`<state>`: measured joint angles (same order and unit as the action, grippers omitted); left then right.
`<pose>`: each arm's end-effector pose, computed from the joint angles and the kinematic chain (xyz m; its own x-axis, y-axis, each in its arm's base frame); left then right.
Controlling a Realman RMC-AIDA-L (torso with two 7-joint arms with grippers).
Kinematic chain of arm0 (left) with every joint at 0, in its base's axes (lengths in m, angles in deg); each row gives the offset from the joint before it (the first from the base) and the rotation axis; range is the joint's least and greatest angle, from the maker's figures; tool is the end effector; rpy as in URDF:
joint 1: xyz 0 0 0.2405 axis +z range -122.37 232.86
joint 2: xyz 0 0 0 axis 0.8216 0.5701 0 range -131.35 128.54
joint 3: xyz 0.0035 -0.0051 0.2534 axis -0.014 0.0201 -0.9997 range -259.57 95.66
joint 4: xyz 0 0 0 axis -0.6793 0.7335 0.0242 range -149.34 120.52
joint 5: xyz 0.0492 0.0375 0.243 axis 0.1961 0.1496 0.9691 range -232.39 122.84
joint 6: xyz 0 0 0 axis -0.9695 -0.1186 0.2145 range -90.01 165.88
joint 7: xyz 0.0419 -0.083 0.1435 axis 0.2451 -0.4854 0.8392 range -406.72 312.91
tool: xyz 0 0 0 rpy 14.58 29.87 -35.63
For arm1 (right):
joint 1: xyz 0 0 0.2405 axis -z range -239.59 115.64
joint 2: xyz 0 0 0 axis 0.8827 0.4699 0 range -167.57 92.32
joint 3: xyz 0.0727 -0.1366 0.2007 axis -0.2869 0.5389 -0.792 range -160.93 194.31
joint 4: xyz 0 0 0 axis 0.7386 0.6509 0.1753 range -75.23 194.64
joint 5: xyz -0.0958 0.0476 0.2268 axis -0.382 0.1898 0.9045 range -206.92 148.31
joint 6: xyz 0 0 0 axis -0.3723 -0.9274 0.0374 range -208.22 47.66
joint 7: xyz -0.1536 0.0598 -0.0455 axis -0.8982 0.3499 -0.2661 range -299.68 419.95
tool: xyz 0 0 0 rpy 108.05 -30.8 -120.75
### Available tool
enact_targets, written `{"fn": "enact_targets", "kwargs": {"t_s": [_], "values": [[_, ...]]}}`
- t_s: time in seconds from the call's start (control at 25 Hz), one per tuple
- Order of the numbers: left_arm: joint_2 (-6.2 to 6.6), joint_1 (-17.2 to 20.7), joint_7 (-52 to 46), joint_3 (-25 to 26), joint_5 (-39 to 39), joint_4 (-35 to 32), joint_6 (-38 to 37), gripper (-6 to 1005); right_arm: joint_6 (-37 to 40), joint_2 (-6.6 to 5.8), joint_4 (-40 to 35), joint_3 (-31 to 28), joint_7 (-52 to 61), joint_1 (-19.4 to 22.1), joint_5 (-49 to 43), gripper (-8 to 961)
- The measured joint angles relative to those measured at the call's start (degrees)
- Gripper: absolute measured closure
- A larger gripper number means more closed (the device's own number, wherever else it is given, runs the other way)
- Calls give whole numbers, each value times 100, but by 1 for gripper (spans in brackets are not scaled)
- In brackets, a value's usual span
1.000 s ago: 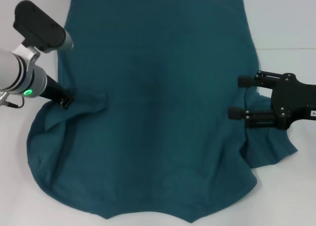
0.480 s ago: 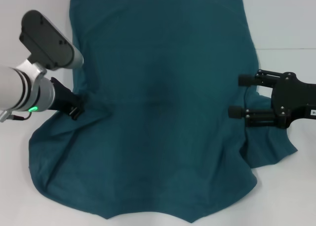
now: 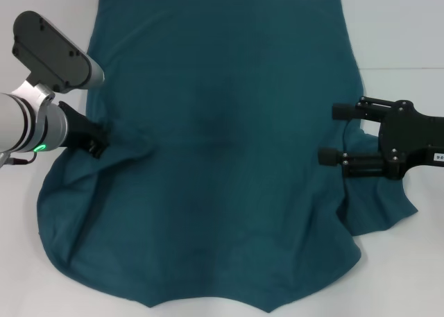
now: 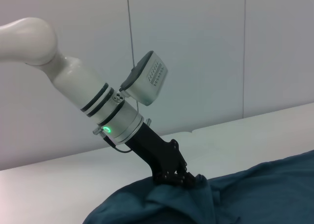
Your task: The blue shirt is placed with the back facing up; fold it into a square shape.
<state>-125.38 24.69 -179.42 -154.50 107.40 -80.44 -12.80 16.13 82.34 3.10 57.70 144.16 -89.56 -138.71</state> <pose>-0.2483 0.4673 -0.0102 0.8606 0.5051 -0.0644 0.2810 -0.5765 -0.7673 0.2310 0.3773 0.0417 0.8390 -0.1536 -0.5220 -0.3152 -0.9192 -0.2362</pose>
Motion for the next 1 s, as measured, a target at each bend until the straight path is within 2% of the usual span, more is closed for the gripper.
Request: {"fn": "enact_targets", "kwargs": {"t_s": [0.28,0.48,0.92,1.0], "values": [[3,-219,0,44,89,392,-39,949,0,0,9,-17,-1,15,6,41],[1,-311,-10,57,143,519,-54,793,0,0,10,-16,-1,18,7,41],[7,-320,-10,56,147,518,-153,753,5,0,10,-15,-1,26,8,41],[-2,-300,1,52,132,425,-235,848,6,0,9,-14,-1,26,8,42]]}}
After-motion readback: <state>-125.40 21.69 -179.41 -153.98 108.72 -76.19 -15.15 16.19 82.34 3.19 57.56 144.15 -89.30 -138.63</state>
